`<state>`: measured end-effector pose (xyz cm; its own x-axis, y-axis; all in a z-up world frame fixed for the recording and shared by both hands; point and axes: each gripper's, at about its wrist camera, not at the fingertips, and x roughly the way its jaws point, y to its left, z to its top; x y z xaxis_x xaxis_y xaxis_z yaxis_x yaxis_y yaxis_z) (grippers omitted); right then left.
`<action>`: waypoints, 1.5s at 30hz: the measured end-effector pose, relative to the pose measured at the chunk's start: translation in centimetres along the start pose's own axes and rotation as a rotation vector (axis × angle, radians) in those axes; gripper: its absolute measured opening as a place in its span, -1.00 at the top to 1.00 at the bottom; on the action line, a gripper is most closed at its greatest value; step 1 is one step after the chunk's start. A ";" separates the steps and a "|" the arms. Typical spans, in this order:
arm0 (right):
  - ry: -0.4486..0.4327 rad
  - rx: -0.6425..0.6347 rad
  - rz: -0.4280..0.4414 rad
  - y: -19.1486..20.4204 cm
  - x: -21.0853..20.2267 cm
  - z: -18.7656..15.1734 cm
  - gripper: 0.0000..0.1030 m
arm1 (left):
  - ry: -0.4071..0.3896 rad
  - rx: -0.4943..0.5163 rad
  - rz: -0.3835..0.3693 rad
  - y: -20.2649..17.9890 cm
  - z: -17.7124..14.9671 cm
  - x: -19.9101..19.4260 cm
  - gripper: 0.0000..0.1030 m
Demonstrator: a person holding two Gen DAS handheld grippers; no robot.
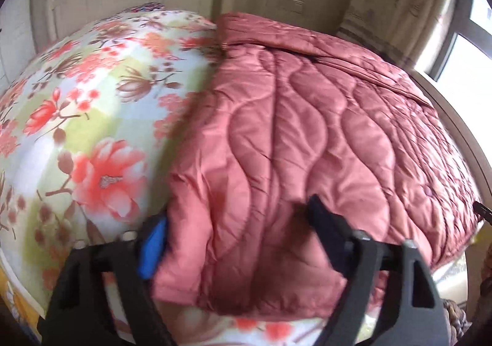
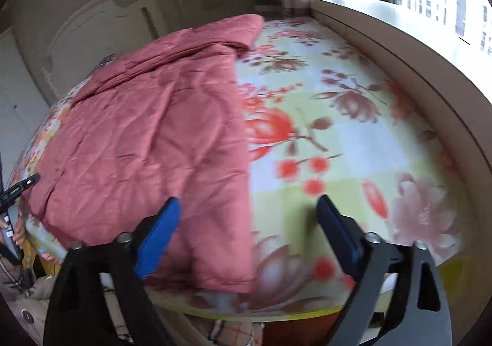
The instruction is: Fold large clothes
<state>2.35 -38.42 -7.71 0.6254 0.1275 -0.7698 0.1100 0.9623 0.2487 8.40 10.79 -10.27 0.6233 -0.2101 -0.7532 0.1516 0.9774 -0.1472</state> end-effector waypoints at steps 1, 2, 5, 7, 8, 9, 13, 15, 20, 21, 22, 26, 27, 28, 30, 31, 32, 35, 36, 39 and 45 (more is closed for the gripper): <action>0.001 -0.011 0.035 1.0 0.1 -0.3 -0.18 | 0.000 0.007 -0.014 -0.1 -0.2 -0.1 -0.30; 0.001 -0.017 0.049 1.1 -0.2 -0.5 -0.10 | -0.003 0.010 -0.021 -0.2 -0.4 -0.3 -0.29; -0.015 -0.061 0.051 2.8 -0.3 -1.3 -0.02 | -0.022 0.012 -0.031 -0.1 -1.1 -0.6 -0.22; -0.039 -0.072 0.037 3.3 -0.2 -1.7 0.20 | -0.024 -0.002 -0.030 0.0 -1.0 -0.8 0.39; -0.043 -0.060 0.052 3.3 -0.1 -1.7 0.41 | -0.012 -0.033 -0.105 0.4 -1.1 -1.0 0.61; -0.044 -0.030 0.090 3.1 0.0 -1.7 0.58 | -0.010 -0.080 -0.159 0.9 -1.1 -1.2 0.64; -0.053 0.037 0.155 2.2 -0.5 -1.8 0.65 | -0.078 -0.115 -0.248 1.4 -2.4 -4.4 0.69; -0.063 0.053 0.219 1.6 -2.2 -1.9 0.65 | -0.129 -0.132 -0.324 1.8 -3.2 -7.5 0.70; -0.159 0.043 0.402 1.0 -11.2 -2.2 0.67 | -0.317 -0.198 -0.541 3.3 -5.1 -18.0 0.71; -0.207 0.024 0.427 1.2 -13.9 -2.5 0.67 | -0.361 -0.193 -0.567 3.6 -5.1 -19.9 0.71; -0.248 0.009 0.444 1.4 -16.0 -2.6 0.67 | -0.410 -0.180 -0.589 3.8 -4.8 -22.0 0.71; -0.415 -0.040 0.441 2.8 -22.7 -0.8 0.67 | -0.468 -0.211 -0.591 4.3 -0.4 -23.6 0.65; -0.433 -0.039 0.431 3.3 -23.2 0.6 0.67 | -0.465 -0.226 -0.569 4.4 1.2 -23.0 0.64; -0.434 -0.037 0.418 3.6 -23.1 1.8 0.67 | -0.458 -0.242 -0.546 4.5 2.8 -22.1 0.61; -0.402 -0.041 0.378 4.7 -21.1 6.1 0.67 | -0.408 -0.295 -0.507 4.9 7.4 -18.5 0.58; -0.382 -0.040 0.353 5.1 -19.9 7.8 0.67 | -0.381 -0.313 -0.467 4.9 9.5 -16.3 0.53; -0.356 -0.043 0.324 5.6 -18.2 9.8 0.67 | -0.360 -0.325 -0.432 5.1 10.7 -14.6 0.34; -0.248 -0.003 0.242 6.1 -10.5 16.0 0.65 | -0.237 -0.428 -0.278 6.6 14.1 -7.3 -0.83; -0.205 0.026 0.244 5.9 -8.1 17.0 0.54 | -0.212 -0.470 -0.206 7.6 14.4 -5.1 -0.83; -0.023 0.203 0.214 3.4 0.5 19.0 0.11 | -0.194 -0.557 -0.159 10.3 13.5 -2.3 -0.83; -0.103 0.323 0.262 -1.7 2.7 16.8 -0.73 | -0.172 -0.389 -0.145 10.9 12.5 -2.2 -0.84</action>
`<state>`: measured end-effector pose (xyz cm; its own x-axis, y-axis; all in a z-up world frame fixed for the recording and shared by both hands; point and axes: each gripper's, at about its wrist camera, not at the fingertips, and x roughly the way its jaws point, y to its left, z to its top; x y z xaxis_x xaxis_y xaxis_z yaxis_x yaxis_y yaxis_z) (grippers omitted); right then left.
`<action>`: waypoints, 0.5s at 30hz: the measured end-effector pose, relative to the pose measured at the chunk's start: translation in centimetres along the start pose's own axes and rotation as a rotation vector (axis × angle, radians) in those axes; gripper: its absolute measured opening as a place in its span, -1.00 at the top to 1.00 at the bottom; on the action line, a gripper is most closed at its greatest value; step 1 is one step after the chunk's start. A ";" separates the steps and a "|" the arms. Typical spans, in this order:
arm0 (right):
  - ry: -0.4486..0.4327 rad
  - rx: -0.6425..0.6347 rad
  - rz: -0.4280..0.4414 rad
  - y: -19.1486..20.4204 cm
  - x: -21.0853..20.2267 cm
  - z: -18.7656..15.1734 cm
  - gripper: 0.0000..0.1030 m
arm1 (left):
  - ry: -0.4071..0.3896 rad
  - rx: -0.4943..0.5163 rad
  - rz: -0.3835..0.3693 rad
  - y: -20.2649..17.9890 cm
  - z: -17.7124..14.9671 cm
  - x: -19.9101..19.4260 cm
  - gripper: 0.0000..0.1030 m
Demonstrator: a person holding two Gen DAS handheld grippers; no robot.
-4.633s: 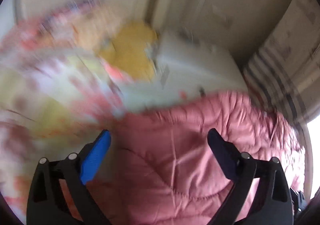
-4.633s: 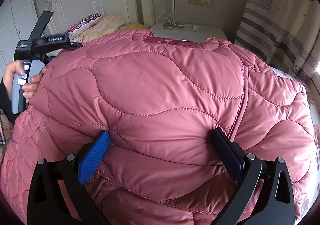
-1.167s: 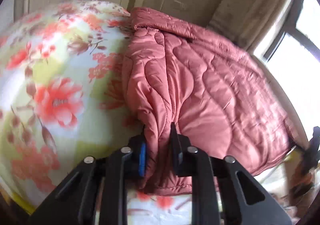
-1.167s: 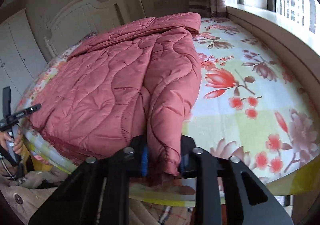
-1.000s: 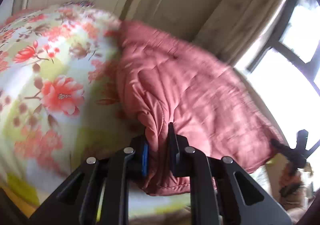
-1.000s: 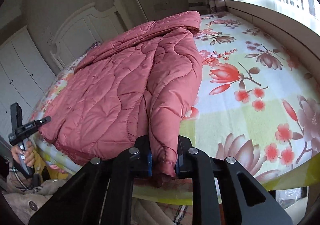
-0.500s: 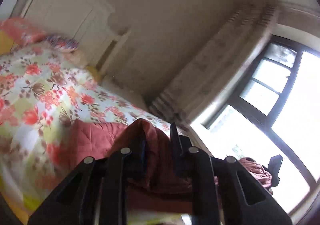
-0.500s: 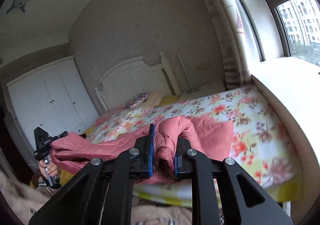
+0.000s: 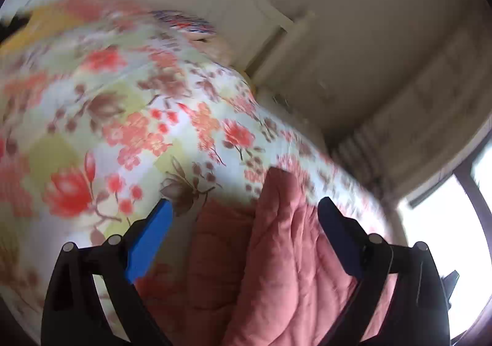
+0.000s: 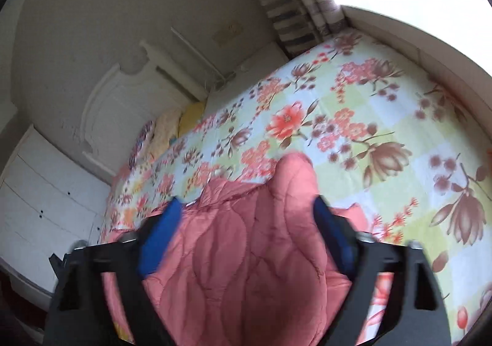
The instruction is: Fold large clothes
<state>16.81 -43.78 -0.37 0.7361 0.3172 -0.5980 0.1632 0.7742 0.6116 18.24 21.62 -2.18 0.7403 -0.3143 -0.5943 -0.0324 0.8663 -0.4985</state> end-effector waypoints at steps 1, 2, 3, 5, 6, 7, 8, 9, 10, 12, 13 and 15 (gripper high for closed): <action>-0.005 -0.024 -0.012 -0.1 0.0 0.0 -0.73 | 0.030 0.043 -0.001 -0.6 -0.1 0.5 -0.84; 0.003 -0.057 -0.037 -0.2 -0.1 -0.2 -0.73 | 0.073 0.094 -0.007 -1.5 -0.2 1.3 -0.84; 0.013 -0.092 -0.065 -0.1 -0.1 -0.2 -0.73 | 0.102 0.130 -0.008 -2.3 -0.4 2.1 -0.84; 0.049 -0.177 -0.121 0.0 0.6 -0.5 -0.73 | 0.139 0.188 0.003 -3.7 -0.9 3.6 -0.84; 0.075 -0.213 -0.137 0.2 1.1 -0.7 -0.73 | 0.156 0.215 0.008 -4.4 -1.0 4.4 -0.83; 0.095 -0.235 -0.143 0.0 2.0 -0.9 -0.73 | 0.171 0.253 0.014 -5.1 -1.2 5.4 -0.71; 0.117 -0.262 -0.150 0.1 2.7 -1.1 -0.73 | 0.186 0.282 0.014 -5.5 -1.4 6.2 0.02; 0.127 -0.289 -0.165 0.3 3.1 -1.4 -0.67 | 0.216 0.297 0.021 -5.7 -1.6 6.9 0.49; 0.133 -0.321 -0.177 0.5 3.6 -1.7 -0.22 | 0.251 0.274 0.014 -5.7 -1.6 7.2 0.81; 0.130 -0.351 -0.143 1.2 3.2 -2.3 0.67 | 0.195 0.258 -0.057 -6.0 -1.4 5.2 0.87; 0.097 -0.365 -0.128 1.8 2.1 -2.5 0.72 | 0.145 0.279 -0.101 -6.7 -1.2 3.2 0.88; 0.027 -0.415 -0.097 3.6 -0.6 -2.8 0.76 | 0.078 0.293 -0.144 -7.7 -0.7 0.5 0.88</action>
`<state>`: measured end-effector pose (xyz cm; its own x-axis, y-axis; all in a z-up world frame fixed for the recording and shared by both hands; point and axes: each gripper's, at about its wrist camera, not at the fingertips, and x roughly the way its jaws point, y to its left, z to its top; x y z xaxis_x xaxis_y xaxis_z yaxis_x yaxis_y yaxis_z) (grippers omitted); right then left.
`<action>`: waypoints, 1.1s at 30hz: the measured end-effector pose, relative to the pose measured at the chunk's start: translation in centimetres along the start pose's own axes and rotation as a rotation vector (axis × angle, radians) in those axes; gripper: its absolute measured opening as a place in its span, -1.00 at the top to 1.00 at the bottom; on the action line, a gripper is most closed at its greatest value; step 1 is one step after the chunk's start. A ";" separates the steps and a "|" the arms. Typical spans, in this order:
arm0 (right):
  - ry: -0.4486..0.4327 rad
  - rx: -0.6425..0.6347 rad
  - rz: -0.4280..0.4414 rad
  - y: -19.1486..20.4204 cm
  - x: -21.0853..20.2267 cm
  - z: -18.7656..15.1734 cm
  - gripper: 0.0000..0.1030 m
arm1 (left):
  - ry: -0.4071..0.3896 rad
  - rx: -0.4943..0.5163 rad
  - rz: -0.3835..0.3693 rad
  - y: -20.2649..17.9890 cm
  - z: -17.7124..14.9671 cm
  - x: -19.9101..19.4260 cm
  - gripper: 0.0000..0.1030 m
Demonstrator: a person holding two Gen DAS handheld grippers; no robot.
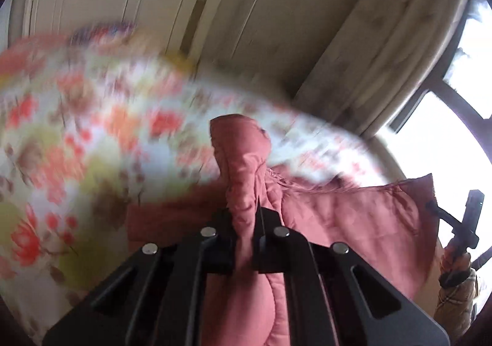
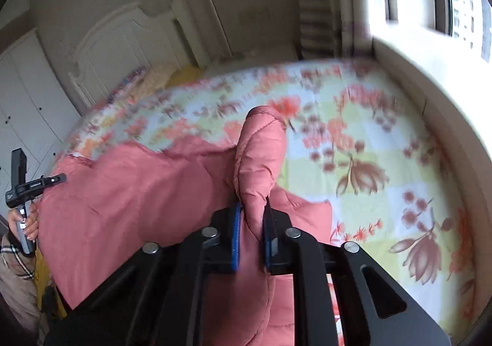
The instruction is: Fold large clothes
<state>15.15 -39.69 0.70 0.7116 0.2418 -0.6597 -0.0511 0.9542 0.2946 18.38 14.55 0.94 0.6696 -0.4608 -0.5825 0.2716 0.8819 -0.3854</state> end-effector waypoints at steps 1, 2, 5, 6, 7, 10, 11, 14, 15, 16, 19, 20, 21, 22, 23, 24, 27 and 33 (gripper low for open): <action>-0.043 -0.016 0.005 0.7 -1.9 0.4 0.77 | -0.038 0.004 -0.024 -0.6 0.5 -1.5 0.88; -0.069 -0.022 0.008 1.2 -3.3 0.8 0.77 | -0.071 0.008 -0.044 -1.1 0.9 -2.7 0.88; -0.149 -0.052 -0.024 2.9 -6.7 2.5 0.78 | -0.114 0.025 0.015 -2.0 2.5 -2.9 0.87; -0.162 -0.055 -0.044 3.2 -6.8 3.0 0.78 | -0.103 0.031 0.064 -2.0 3.0 -1.7 0.87; -0.170 -0.042 -0.066 3.3 -6.5 3.6 0.78 | -0.079 0.024 0.121 -1.6 3.5 0.4 0.87; -0.113 0.041 -0.126 1.8 -2.2 5.1 0.78 | -0.008 -0.036 0.204 0.9 3.4 6.4 0.86; -0.076 0.090 -0.128 0.8 0.0 5.2 0.78 | 0.024 -0.058 0.227 1.9 2.8 8.1 0.85; 0.077 0.154 -0.223 -1.5 7.3 3.5 0.78 | 0.107 -0.130 0.272 5.0 0.0 12.5 0.70; 0.133 0.164 -0.254 -2.1 9.4 2.4 0.78 | 0.102 -0.167 0.252 5.7 -0.4 12.7 0.69; 0.160 0.179 -0.246 -2.8 10.9 1.2 0.76 | 0.091 -0.190 0.237 6.2 -0.4 12.4 0.67; 0.126 0.270 -0.189 -4.3 10.5 0.9 0.72 | 0.084 -0.186 0.277 6.4 -0.2 12.1 0.30; 0.128 0.276 -0.178 -4.6 10.4 0.9 0.64 | 0.080 -0.189 0.278 6.4 -0.2 12.0 0.19; 0.131 0.277 -0.167 -4.9 10.3 0.9 0.48 | 0.069 -0.195 0.282 6.4 -0.1 11.7 0.08; 0.130 0.282 -0.157 -5.0 10.2 0.9 0.24 | 0.051 -0.201 0.296 6.4 0.3 11.0 -0.26; 0.123 0.297 -0.139 -5.2 9.8 0.9 0.05 | 0.018 -0.209 0.314 6.1 0.7 9.9 -0.49; 0.114 0.307 -0.131 -5.1 9.3 1.1 -0.41 | -0.045 -0.215 0.339 5.4 1.5 8.2 -0.55; 0.025 0.313 -0.162 -3.9 5.5 3.4 -0.71 | -0.263 -0.179 0.410 2.3 4.1 1.8 -0.78; -0.258 0.053 -0.126 6.7 -4.8 9.3 -0.71 | -0.356 0.093 0.379 -9.8 6.3 -2.2 -0.96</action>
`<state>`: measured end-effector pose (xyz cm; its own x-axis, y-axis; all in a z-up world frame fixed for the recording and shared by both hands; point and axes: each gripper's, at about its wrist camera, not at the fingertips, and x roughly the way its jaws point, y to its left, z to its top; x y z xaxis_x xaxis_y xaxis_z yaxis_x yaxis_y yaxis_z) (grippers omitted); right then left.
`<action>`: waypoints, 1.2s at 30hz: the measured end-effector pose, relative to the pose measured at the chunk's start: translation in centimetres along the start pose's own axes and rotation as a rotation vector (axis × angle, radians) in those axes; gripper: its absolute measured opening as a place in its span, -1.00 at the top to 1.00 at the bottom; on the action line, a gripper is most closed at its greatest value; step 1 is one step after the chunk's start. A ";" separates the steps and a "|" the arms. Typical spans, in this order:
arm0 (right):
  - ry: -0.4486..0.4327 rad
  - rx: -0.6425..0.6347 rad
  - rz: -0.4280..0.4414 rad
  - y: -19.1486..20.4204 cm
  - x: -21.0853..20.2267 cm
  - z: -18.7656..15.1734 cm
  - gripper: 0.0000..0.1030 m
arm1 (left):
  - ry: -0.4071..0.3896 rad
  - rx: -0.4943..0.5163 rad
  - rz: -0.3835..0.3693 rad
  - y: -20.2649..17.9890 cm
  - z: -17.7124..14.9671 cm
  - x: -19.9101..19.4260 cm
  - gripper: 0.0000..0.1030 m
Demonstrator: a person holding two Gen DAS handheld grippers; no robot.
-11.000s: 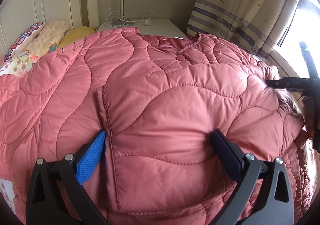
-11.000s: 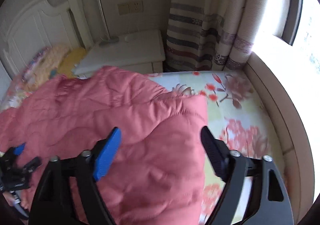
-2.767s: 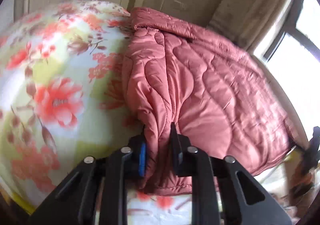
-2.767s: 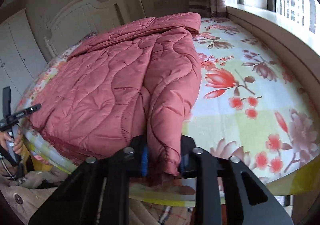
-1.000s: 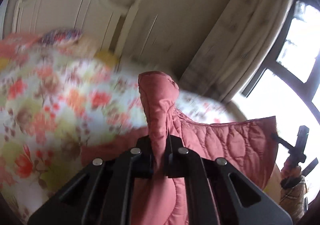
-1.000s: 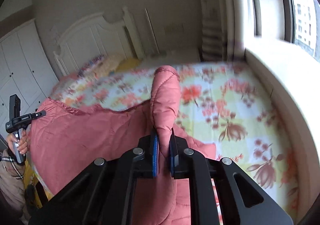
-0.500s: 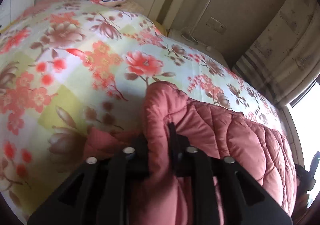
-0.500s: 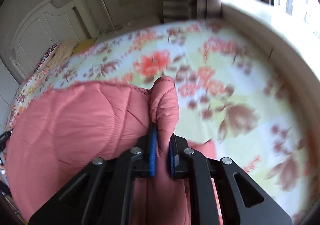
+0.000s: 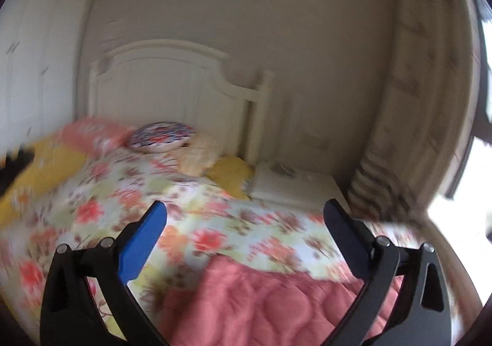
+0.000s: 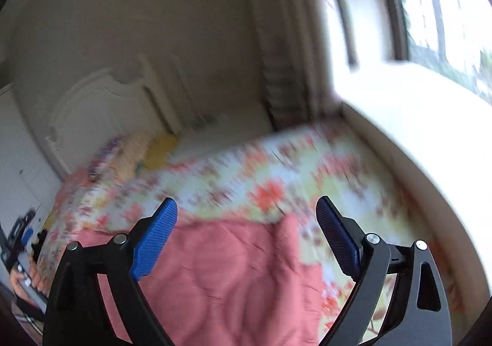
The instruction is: Fold large clothes
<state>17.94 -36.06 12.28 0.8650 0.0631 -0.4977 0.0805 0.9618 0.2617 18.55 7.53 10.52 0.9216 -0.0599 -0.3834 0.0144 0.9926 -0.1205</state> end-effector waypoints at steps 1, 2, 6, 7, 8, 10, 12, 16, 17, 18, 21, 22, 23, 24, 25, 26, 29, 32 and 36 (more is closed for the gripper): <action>-0.027 -0.055 0.008 1.9 -0.8 0.2 -0.72 | 0.030 0.037 -0.018 -1.3 -0.3 0.3 -0.96; -0.049 -0.121 0.012 4.2 -1.2 0.2 -0.75 | 0.085 0.096 -0.040 -3.3 -1.3 1.4 -0.96; 0.054 -0.291 -0.021 9.8 3.1 -3.0 -0.91 | 0.252 0.184 0.029 -6.1 -7.1 7.3 -0.96; 0.121 -0.292 -0.034 10.1 5.4 -4.5 -0.91 | 0.315 0.208 0.040 -6.6 -9.0 9.3 -0.95; 0.184 -0.285 -0.034 10.3 7.7 -6.2 -0.91 | 0.362 0.238 0.050 -6.8 -10.8 11.1 -0.95; 0.293 -0.285 -0.028 10.3 11.8 -9.3 -0.91 | 0.464 0.304 0.071 -6.8 -14.7 14.3 -0.96; 0.396 -0.332 -0.038 10.2 15.2 -12.7 -0.91 | 0.459 0.270 0.052 -5.7 -15.7 14.9 -0.96; 0.415 -0.270 0.017 9.2 16.6 -13.9 -0.91 | 0.468 0.259 0.039 -5.3 -16.0 15.2 -0.96; 0.418 -0.272 0.017 9.3 16.6 -14.0 -0.91 | 0.471 0.247 0.028 -5.1 -16.1 15.2 -0.96; 0.422 -0.263 0.024 9.2 16.6 -14.0 -0.91 | 0.477 0.237 0.021 -4.9 -16.1 15.5 -0.96; 0.431 -0.240 0.043 8.9 16.6 -14.0 -0.91 | 0.486 0.232 0.021 -4.9 -16.0 15.5 -0.96; 0.437 -0.233 0.046 8.8 16.8 -13.9 -0.91 | 0.487 0.236 0.025 -5.0 -15.9 15.5 -0.96; 0.440 -0.232 0.046 8.7 16.9 -13.9 -0.91 | 0.488 0.239 0.030 -5.2 -15.9 15.6 -0.96; 0.442 -0.233 0.044 8.7 16.9 -13.9 -0.91 | 0.490 0.242 0.034 -5.4 -15.9 15.8 -0.96; 0.443 -0.233 0.041 8.5 16.8 -14.0 -0.91 | 0.490 0.245 0.036 -5.4 -16.0 15.9 -0.96; 0.445 -0.233 0.038 8.6 17.0 -14.0 -0.91 | 0.491 0.249 0.040 -5.5 -16.0 15.9 -0.96; 0.446 -0.236 0.033 8.6 17.4 -14.1 -0.91 | 0.490 0.250 0.042 -5.5 -15.9 15.9 -0.96; 0.450 -0.240 0.025 8.7 17.3 -14.0 -0.91 | 0.492 0.251 0.041 -5.5 -15.9 16.0 -0.96; 0.476 -0.209 -0.016 9.6 15.5 -12.2 -0.91 | 0.493 0.244 0.039 -5.4 -15.9 15.9 -0.96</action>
<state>26.11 -22.61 -3.00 0.5395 0.1156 -0.8340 -0.0509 0.9932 0.1048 26.97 -0.50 -9.52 0.6329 -0.0070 -0.7742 0.1280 0.9871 0.0957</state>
